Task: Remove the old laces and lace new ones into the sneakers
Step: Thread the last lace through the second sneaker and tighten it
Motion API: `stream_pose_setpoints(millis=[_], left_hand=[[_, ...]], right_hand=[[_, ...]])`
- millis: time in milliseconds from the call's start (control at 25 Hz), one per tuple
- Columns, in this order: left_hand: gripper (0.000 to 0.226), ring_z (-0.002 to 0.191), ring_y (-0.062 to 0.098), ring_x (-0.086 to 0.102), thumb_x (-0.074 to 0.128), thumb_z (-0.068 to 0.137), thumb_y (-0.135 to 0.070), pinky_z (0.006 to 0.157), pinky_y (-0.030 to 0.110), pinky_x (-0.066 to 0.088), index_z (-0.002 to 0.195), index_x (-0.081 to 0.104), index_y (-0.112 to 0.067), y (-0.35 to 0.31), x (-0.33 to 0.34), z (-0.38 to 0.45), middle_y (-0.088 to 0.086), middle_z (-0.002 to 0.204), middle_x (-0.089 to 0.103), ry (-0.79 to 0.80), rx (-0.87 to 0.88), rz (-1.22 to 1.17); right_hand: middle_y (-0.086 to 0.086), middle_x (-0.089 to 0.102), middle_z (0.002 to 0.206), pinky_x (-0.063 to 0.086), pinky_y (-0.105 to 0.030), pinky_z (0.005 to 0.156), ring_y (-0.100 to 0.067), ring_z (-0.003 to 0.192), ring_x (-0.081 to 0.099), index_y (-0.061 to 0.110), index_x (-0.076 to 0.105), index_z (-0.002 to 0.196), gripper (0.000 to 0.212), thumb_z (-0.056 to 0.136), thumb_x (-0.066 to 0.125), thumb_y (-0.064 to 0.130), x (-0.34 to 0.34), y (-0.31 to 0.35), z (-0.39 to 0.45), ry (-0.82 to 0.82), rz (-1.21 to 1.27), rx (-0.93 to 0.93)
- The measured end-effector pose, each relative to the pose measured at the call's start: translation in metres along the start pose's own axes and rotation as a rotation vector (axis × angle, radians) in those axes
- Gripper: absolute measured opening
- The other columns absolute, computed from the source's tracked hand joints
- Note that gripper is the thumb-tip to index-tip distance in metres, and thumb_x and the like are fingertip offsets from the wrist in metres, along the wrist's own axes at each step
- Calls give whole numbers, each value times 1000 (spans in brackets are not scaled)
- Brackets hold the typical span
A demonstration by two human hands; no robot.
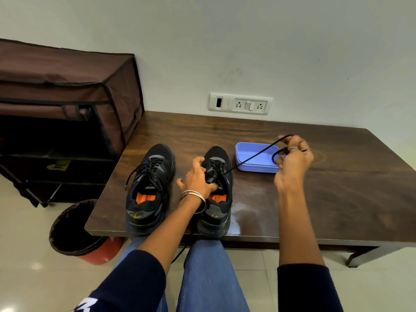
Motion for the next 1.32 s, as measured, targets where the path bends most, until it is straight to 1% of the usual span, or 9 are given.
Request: stream_pose_setpoints(millis=[200, 280, 400, 480, 640, 880, 1000, 1160, 1320], left_hand=[[77, 117, 20, 54, 77, 72, -25, 105, 53, 23, 132, 30, -28, -1, 1, -1, -10, 120, 56, -13, 0, 26], [70, 117, 21, 53, 76, 73, -30, 104, 53, 25, 129, 34, -28, -2, 1, -2, -8, 121, 57, -20, 11, 74], [59, 116, 19, 51, 74, 74, -43, 96, 44, 30, 122, 44, -29, -6, -3, -6, -8, 122, 55, -90, 79, 190], [51, 114, 17, 49, 72, 73, -51, 89, 38, 28, 115, 51, -30, -9, -7, -10, -9, 118, 54, -141, 151, 233], [41, 111, 15, 45, 66, 76, -57, 86, 36, 28, 109, 64, -34, -11, -11, -13, -10, 112, 53, -184, 232, 350], [33, 102, 16, 57, 58, 86, -51, 82, 32, 32, 110, 66, -31, -8, -4, -11, -5, 108, 60, -105, 230, 335], [32, 99, 24, 59, 60, 87, -45, 79, 34, 41, 110, 68, -25, -12, -7, -13, 2, 107, 61, -115, 245, 261], [34, 100, 27, 59, 60, 88, -44, 78, 35, 46, 117, 67, -29, -14, -10, -19, 5, 107, 61, -92, 194, 188], [31, 104, 30, 59, 55, 92, -39, 84, 37, 47, 118, 67, -27, -22, -17, -21, 8, 112, 63, -95, 178, 210]], right_hand=[[-1, 72, 80, 26, -22, 42, -10, 50, 33, 14, 54, 84, 20, 101, 45, 12, 5, 38, 2, -31, 199, -163], [-5, 69, 96, 45, -30, 59, -11, 65, 51, 12, 60, 98, 11, 99, 50, 17, 12, 33, 3, -22, -190, -205], [-20, 46, 134, 35, -40, 98, -34, 121, 41, 5, 40, 139, 54, 92, 60, 24, 16, -8, -3, 27, -1231, -106], [-17, 34, 144, 38, -42, 94, -38, 124, 32, 13, 31, 146, 66, 89, 63, 19, 33, -20, -20, 172, -1427, -252], [-1, 52, 132, 35, -39, 84, -33, 120, 37, 24, 59, 125, 35, 93, 50, 12, 66, -79, -49, 736, -1563, -317], [-1, 72, 96, 38, -37, 90, -27, 106, 59, 21, 72, 89, 17, 89, 57, 13, 43, -94, -36, 559, -1438, -141], [-4, 69, 104, 44, -44, 95, -29, 109, 58, 16, 69, 109, 22, 88, 63, 14, 36, -89, -31, 461, -1279, -54], [-22, 62, 102, 43, -52, 94, -43, 106, 56, -6, 56, 105, 18, 94, 48, 5, 58, -86, -33, 684, -1172, -27], [-13, 66, 83, 53, -31, 78, -18, 73, 60, -1, 67, 96, 25, 94, 44, -10, 71, -80, -45, 663, -976, 33]])
Point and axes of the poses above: each hand's wrist, its own z-axis towards the middle knuckle, its own x-axis out of the palm, y = z × x, the point moved 7 cm from there along z, towards the middle knuckle
